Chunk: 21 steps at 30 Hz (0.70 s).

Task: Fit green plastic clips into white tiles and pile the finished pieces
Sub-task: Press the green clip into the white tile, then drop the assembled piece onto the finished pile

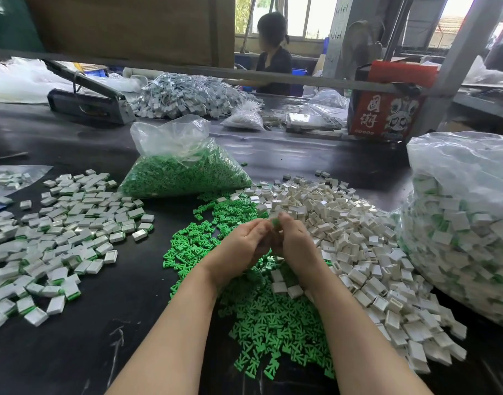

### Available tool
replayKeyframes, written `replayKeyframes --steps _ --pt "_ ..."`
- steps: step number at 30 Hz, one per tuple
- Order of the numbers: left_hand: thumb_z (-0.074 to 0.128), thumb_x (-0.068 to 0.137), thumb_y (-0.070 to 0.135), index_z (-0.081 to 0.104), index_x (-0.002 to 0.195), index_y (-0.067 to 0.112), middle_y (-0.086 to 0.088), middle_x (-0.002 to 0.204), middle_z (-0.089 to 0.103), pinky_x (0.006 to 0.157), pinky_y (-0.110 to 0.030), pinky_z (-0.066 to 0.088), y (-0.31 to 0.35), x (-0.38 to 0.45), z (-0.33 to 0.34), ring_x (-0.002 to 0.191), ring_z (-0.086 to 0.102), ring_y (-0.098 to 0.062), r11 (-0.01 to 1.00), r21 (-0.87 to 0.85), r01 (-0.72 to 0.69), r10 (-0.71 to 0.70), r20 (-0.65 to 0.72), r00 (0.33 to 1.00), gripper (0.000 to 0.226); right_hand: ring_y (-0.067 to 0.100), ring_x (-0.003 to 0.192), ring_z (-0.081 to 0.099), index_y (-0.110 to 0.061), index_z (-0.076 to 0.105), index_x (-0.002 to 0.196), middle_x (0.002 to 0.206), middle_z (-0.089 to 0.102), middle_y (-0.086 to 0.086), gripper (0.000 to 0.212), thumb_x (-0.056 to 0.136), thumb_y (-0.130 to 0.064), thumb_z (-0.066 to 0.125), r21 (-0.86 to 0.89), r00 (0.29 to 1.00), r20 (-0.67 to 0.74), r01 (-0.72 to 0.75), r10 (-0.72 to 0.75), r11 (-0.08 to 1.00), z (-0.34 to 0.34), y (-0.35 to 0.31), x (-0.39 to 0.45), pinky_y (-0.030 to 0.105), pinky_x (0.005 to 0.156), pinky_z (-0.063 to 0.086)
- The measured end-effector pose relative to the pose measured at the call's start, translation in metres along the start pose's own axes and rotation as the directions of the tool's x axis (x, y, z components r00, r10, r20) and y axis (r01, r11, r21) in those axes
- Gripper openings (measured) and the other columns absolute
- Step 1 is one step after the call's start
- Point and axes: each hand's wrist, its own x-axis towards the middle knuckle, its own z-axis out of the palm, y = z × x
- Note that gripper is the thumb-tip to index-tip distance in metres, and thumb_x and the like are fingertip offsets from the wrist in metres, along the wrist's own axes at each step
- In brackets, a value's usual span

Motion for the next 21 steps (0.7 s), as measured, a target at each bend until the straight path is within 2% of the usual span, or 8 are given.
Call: replayKeyframes --steps 2,5,9,11,12,13,15,21 --pt "0.040 0.105 0.030 0.055 0.081 0.020 0.012 0.054 0.037 0.043 -0.016 0.023 0.000 0.001 -0.003 0.046 0.027 -0.004 0.999 -0.026 -0.044 0.044 0.007 0.999 0.031 0.011 0.047 0.037 -0.013 0.047 0.073 0.054 0.043 -0.003 0.044 0.105 -0.034 0.027 0.209 0.997 0.044 -0.077 0.069 0.975 -0.005 -0.004 -0.001 0.021 0.045 0.033" --pt "0.044 0.102 0.035 0.063 0.088 0.018 0.011 0.057 0.035 0.044 -0.014 0.024 -0.001 0.002 -0.005 0.048 0.026 -0.004 0.995 -0.054 -0.082 0.083 0.013 0.996 0.029 0.009 0.041 0.030 -0.017 0.044 0.069 0.055 0.038 -0.002 0.047 0.105 -0.043 0.027 0.268 0.993 0.097 -0.093 0.070 0.959 -0.008 -0.007 -0.001 0.019 0.038 0.024" --pt "0.049 0.099 0.040 0.072 0.095 0.025 0.015 0.062 0.047 0.055 -0.005 0.035 0.000 0.001 -0.007 0.052 0.039 0.000 0.989 -0.036 -0.142 0.140 -0.044 0.989 0.029 0.010 0.042 0.031 -0.017 0.045 0.073 0.056 0.040 -0.001 0.049 0.101 -0.054 0.029 0.240 0.991 0.118 -0.088 0.061 0.967 -0.011 -0.009 -0.001 0.019 0.039 0.025" --pt "0.054 0.094 0.046 0.072 0.108 0.027 0.013 0.078 0.069 0.062 -0.002 0.034 0.001 0.000 -0.008 0.061 0.053 -0.008 0.990 -0.004 -0.139 0.139 -0.088 0.986 0.030 0.008 0.041 0.032 -0.016 0.049 0.072 0.055 0.040 -0.002 0.054 0.097 -0.059 0.030 0.250 0.987 0.147 -0.096 0.061 0.963 -0.013 -0.009 -0.002 0.018 0.038 0.026" --pt "0.056 0.092 0.046 0.070 0.116 0.025 0.013 0.096 0.073 0.089 -0.005 0.026 0.001 0.000 -0.009 0.074 0.059 -0.013 0.991 -0.001 -0.137 0.136 -0.107 0.985 0.034 0.008 0.040 0.032 -0.016 0.050 0.069 0.055 0.040 -0.002 0.057 0.096 -0.062 0.029 0.257 0.984 0.171 -0.098 0.054 0.962 -0.013 -0.009 -0.002 0.017 0.037 0.026" --pt "0.057 0.091 0.046 0.069 0.117 0.024 0.014 0.104 0.071 0.075 -0.026 0.050 0.001 0.000 -0.009 0.087 0.064 -0.006 0.992 -0.001 -0.129 0.128 -0.124 0.984 0.037 0.008 0.040 0.033 -0.017 0.051 0.067 0.054 0.040 -0.002 0.061 0.094 -0.066 0.027 0.254 0.979 0.201 -0.096 0.045 0.962 -0.013 -0.009 -0.001 0.017 0.037 0.026" --pt "0.058 0.088 0.045 0.073 0.106 0.027 0.023 0.095 0.067 0.073 -0.007 0.046 0.001 0.000 -0.009 0.089 0.063 0.006 0.992 -0.006 -0.125 0.123 -0.137 0.983 0.029 0.008 0.041 0.033 -0.018 0.052 0.065 0.054 0.042 -0.003 0.067 0.091 -0.072 0.022 0.245 0.963 0.268 -0.103 0.035 0.964 -0.011 -0.010 -0.001 0.018 0.037 0.025" --pt "0.058 0.088 0.033 0.070 0.111 0.019 0.016 0.117 0.064 0.089 -0.009 0.044 0.002 0.002 -0.007 0.112 0.060 0.002 0.989 -0.093 -0.115 0.105 -0.109 0.988 0.029 0.009 0.042 0.033 -0.016 0.055 0.066 0.055 0.046 -0.001 0.070 0.086 -0.078 0.030 0.363 0.908 0.415 -0.230 0.064 0.903 -0.006 -0.002 0.002 0.020 0.035 0.016"
